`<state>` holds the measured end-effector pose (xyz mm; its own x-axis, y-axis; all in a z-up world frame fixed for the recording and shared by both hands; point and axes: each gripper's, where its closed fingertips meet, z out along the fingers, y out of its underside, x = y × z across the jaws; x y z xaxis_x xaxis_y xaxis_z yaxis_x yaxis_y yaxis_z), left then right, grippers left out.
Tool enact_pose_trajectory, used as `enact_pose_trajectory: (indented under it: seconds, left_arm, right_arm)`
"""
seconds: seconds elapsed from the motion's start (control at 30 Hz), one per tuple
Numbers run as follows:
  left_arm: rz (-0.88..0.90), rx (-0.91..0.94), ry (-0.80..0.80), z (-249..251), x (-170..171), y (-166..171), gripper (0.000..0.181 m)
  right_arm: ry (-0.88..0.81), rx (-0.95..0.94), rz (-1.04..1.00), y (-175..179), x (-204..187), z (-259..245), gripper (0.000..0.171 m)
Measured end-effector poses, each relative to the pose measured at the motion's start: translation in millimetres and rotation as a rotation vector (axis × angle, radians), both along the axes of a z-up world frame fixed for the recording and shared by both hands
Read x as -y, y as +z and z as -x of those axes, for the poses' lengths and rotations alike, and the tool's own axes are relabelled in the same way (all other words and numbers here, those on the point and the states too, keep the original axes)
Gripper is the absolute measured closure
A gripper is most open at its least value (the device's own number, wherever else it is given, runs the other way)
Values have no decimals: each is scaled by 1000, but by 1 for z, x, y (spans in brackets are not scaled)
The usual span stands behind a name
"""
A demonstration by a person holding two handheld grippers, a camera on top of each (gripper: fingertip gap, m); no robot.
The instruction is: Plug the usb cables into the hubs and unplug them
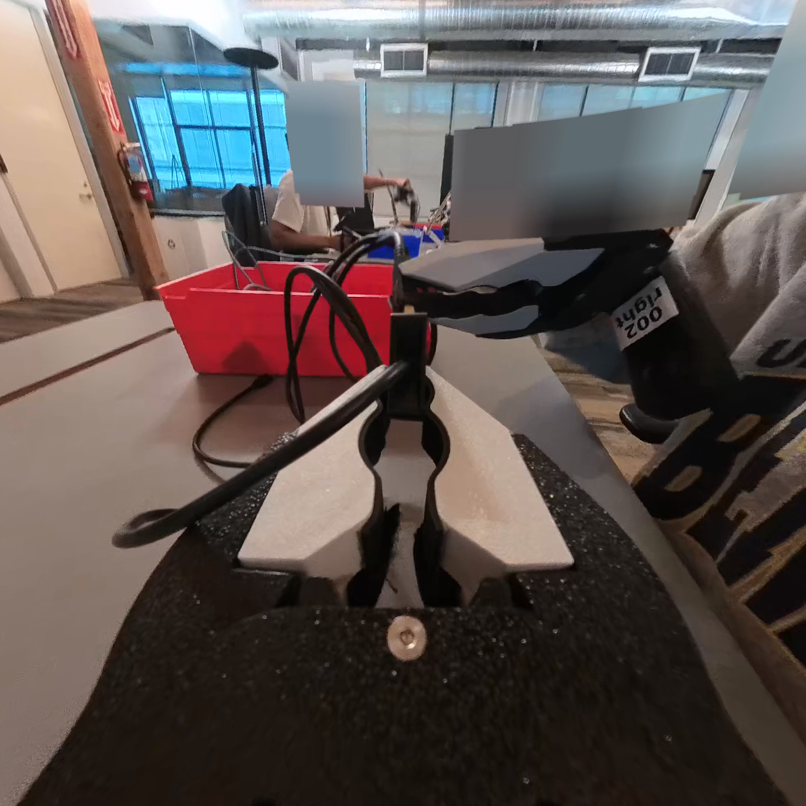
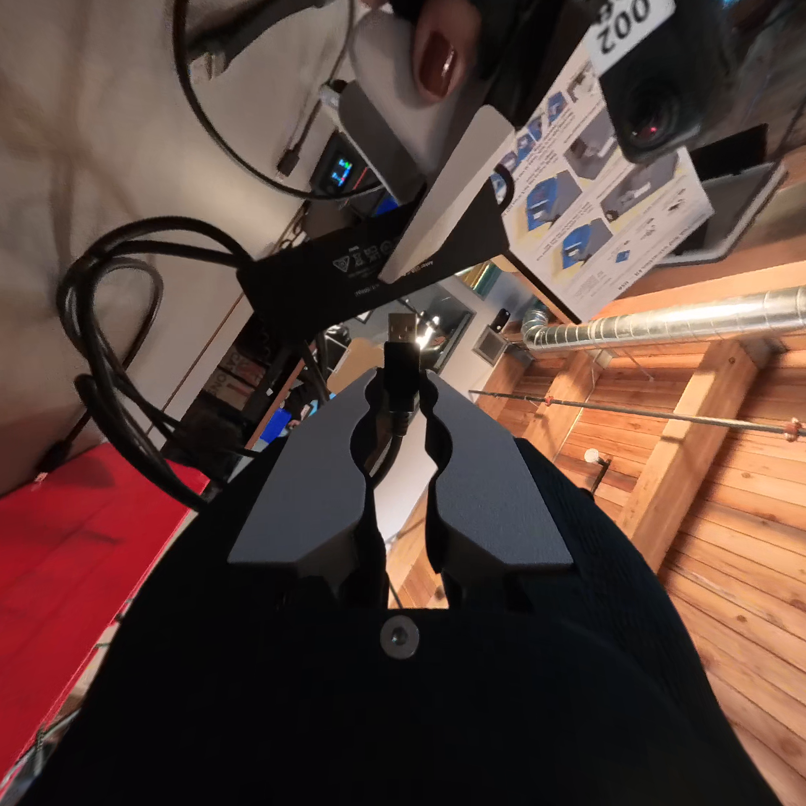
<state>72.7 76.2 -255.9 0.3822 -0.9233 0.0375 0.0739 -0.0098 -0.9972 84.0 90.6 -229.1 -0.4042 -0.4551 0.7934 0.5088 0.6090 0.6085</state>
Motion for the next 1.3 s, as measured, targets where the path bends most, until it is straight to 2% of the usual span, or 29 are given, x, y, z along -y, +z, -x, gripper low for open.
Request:
enact_pose_trajectory:
  seconds: [0.4,0.83,1.1,1.3]
  left_arm:
    - [86,-66,84,2,-13,-18,172]
    - [116,-57,79,5,-12,-20,173]
    - [-2,-175,141,4,-11,-24,173]
    - [13,-177,144,7,-12,-26,173]
  right_arm:
    - [-92,209,32,-23,-19,5,157]
    - [-87,253,-10,-24,-15,5,157]
    - [-124,273,69,-29,-13,4,157]
    - [-148,241,52,-32,-14,4,158]
